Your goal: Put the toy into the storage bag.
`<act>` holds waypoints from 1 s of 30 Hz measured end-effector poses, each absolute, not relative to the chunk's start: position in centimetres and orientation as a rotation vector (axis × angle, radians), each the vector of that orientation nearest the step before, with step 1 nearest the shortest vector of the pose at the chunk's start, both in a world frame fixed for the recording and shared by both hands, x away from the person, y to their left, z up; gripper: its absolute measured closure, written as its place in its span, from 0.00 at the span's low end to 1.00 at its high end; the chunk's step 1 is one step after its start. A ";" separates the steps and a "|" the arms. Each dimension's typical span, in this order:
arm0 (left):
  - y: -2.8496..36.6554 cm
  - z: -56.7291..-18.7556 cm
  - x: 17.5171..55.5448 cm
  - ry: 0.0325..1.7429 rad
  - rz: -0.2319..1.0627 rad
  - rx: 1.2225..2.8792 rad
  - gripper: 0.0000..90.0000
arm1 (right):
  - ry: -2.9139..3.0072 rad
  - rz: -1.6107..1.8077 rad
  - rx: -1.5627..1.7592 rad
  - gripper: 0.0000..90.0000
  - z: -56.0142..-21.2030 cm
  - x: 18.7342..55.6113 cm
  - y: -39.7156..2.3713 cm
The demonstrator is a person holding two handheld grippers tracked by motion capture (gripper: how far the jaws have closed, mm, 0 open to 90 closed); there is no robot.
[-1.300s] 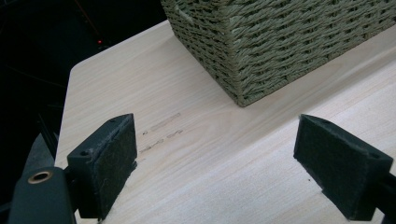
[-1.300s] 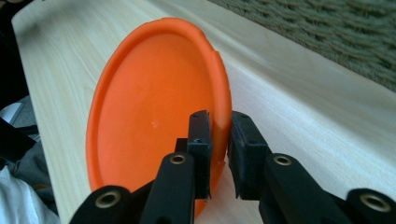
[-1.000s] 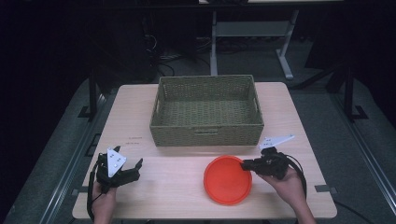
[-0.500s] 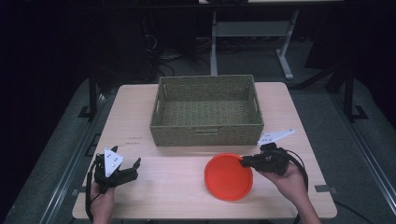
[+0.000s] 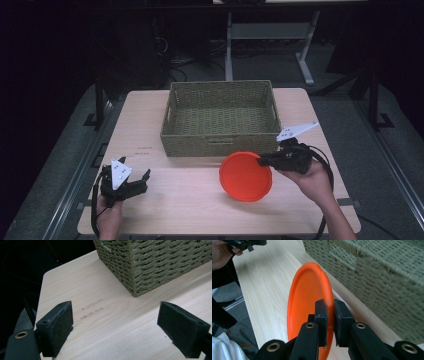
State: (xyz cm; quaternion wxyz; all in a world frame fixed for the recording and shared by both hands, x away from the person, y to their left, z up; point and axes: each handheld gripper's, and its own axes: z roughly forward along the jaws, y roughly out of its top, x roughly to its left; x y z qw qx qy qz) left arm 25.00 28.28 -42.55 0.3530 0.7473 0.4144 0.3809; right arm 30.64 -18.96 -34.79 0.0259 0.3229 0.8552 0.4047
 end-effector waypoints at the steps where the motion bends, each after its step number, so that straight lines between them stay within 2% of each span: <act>1: 28.3 -42.6 25.0 1.072 0.985 1.933 0.14 | 2.646 1.253 0.996 0.91 -34.5 30.8 -19.0; 18: 28.4 -42.6 25.1 1.069 0.987 1.922 0.14 | 2.686 1.264 1.002 0.91 -30.6 33.6 -19.2; 30: 28.5 -42.6 25.1 1.076 0.983 1.921 0.14 | 2.681 1.278 1.023 0.91 -29.0 35.3 -19.3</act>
